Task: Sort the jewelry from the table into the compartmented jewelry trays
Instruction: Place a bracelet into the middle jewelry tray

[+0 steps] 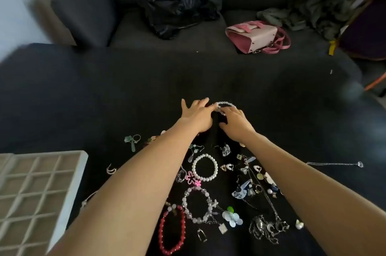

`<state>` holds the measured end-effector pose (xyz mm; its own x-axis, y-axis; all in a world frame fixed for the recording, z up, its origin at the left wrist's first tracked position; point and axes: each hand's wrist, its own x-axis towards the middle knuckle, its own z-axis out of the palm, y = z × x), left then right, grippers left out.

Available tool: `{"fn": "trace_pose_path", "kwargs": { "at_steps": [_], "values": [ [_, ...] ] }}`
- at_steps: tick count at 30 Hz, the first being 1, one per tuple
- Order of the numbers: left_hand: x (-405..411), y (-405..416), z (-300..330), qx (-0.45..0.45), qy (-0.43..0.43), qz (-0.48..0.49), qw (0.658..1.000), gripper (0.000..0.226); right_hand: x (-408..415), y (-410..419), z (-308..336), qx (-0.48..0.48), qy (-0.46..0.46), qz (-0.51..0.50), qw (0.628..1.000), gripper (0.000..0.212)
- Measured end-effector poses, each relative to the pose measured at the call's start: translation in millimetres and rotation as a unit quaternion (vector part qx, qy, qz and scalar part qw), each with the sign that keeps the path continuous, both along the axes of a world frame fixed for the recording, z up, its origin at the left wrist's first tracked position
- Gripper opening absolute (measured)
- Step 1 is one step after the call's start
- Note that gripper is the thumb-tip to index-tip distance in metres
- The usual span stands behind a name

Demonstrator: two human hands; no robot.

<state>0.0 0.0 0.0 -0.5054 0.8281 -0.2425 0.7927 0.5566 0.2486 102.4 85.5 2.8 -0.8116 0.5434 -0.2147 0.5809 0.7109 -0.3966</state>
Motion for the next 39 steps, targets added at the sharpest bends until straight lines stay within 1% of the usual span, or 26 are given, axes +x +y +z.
{"fn": "trace_pose_path", "kwargs": {
  "at_steps": [1, 3, 7, 9, 10, 11, 13, 15, 17, 20, 21, 23, 25, 29, 33, 35, 36, 37, 39],
  "values": [
    [0.4, 0.8, 0.4, 0.004, 0.014, -0.002, 1.000, 0.056, -0.3, 2.5, -2.3, 0.029, 0.018, -0.009, 0.999, 0.048],
    [-1.4, 2.4, -4.7, 0.041, 0.024, -0.007, 0.999, 0.047, -0.6, 6.2, -7.7, 0.061, 0.042, -0.027, 0.997, 0.035],
    [0.5, 1.9, -11.9, 0.123, 0.044, 0.001, 0.991, 0.023, -2.8, 4.4, -9.6, 0.083, 0.036, 0.003, 0.996, 0.018],
    [1.6, -1.3, -12.7, 0.167, 0.036, 0.020, 0.985, 0.014, -3.4, -0.9, -3.5, 0.051, 0.077, -0.011, 0.996, 0.008],
    [2.8, -5.4, -9.4, 0.196, 0.015, 0.035, 0.980, 0.012, -3.6, -4.6, 0.8, 0.016, 0.110, -0.027, 0.993, 0.005],
    [4.5, -10.2, -3.7, 0.231, -0.024, 0.055, 0.971, 0.011, -3.5, -9.5, 5.6, -0.024, 0.152, -0.043, 0.987, 0.004],
    [8.4, -24.8, 13.6, 0.308, -0.120, 0.099, 0.939, 0.009, -1.2, -24.6, 22.2, -0.095, 0.222, -0.054, 0.969, 0.009],
    [11.4, -39.4, 31.2, 0.357, -0.171, 0.128, 0.909, 0.006, 1.3, -38.2, 39.0, -0.148, 0.259, -0.055, 0.953, 0.012],
    [14.5, -60.0, 49.6, 0.394, -0.209, 0.163, 0.880, 0.006, 6.1, -53.7, 56.2, -0.199, 0.274, -0.055, 0.939, 0.011],
    [25.5, -98.9, 77.5, 0.441, -0.296, 0.217, 0.819, 0.010, 14.9, -80.4, 80.0, -0.278, 0.289, -0.050, 0.915, 0.008],
    [31.1, -114.2, 86.4, 0.449, -0.315, 0.230, 0.804, 0.011, 18.1, -90.9, 87.2, -0.305, 0.296, -0.051, 0.903, 0.008],
    [42.0, -147.1, 99.5, 0.463, -0.339, 0.249, 0.780, 0.013, 25.3, -115.9, 100.5, -0.365, 0.310, -0.044, 0.877, 0.009],
    [50.8, -181.7, 111.8, 0.486, -0.359, 0.265, 0.752, 0.013, 30.2, -143.6, 113.8, -0.403, 0.320, -0.008, 0.857, 0.015],
    [67.6, -257.5, 133.8, 0.544, -0.388, 0.299, 0.682, 0.007, 40.1, -209.0, 141.1, -0.429, 0.292, 0.072, 0.852, 0.026],
    [82.1, -326.4, 146.4, 0.582, -0.383, 0.309, 0.648, 0.009, 45.3, -271.9, 157.8, -0.457, 0.255, 0.119, 0.844, 0.027],
    [85.3, -356.1, 145.3, 0.592, -0.371, 0.321, 0.639, 0.014, 45.3, -300.9, 157.5, -0.462, 0.245, 0.139, 0.841, 0.026],
    [86.2, -371.3, 142.3, 0.590, -0.352, 0.327, 0.649, 0.016, 45.4, -315.2, 156.5, -0.464, 0.239, 0.144, 0.841, 0.024],
    [86.1, -385.9, 138.8, 0.580, -0.323, 0.328, 0.672, 0.017, 44.5, -327.9, 154.8, -0.463, 0.236, 0.145, 0.842, 0.022],
    [82.5, -415.1, 129.3, 0.539, -0.262, 0.318, 0.735, 0.015, 41.1, -352.1, 150.2, -0.446, 0.234, 0.145, 0.852, 0.016]
  ]
}}
